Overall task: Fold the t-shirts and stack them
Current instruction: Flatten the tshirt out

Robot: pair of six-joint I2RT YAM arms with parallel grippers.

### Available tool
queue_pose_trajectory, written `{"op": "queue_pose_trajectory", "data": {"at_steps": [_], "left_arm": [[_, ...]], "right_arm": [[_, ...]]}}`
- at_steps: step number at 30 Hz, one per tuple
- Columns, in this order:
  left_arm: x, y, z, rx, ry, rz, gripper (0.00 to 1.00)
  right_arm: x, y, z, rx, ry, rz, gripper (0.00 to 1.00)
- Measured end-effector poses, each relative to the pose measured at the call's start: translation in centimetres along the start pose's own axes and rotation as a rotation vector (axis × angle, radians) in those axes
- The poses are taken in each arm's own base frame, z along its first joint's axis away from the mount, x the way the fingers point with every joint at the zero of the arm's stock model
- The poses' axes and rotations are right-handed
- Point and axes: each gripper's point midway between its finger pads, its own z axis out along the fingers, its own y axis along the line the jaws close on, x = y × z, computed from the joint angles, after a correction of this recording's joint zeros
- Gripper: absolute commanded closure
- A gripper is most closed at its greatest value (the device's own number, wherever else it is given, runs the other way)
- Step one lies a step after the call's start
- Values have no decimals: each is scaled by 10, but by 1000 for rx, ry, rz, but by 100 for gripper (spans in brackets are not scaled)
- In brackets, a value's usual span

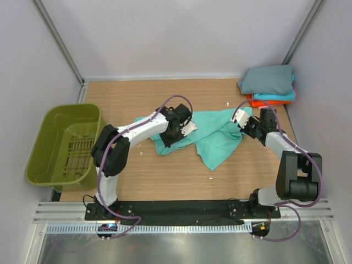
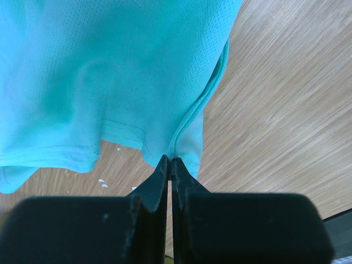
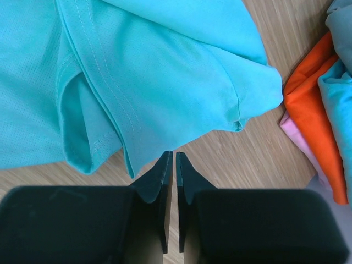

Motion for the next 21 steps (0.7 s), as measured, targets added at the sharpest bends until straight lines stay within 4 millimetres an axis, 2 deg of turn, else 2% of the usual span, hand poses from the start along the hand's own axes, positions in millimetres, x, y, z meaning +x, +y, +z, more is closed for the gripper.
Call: {"op": "queue_pose_trajectory", "data": {"at_steps": [1,2,3,5,13,21], "left_arm": [[0,0,0,1,0,0,100],[0,0,1,3,1,0,100],[0,-1,1,3,1,0,100],[0,0,1,3,0,0,100],[0,-1,1,4,-1,-19,100],[-1,-1,1,5,-2,-22,100]], "right_arm": [[1,1,0,-5,5,4,78],[1,2,-1,-10,7,7,69],[1,4,-2,-17,11,14,63],[2,9,-5,-36,20,19,58],[-12,15,-29,-60,-11,-22,58],[3,37,-12,-148,29,7,60]]}}
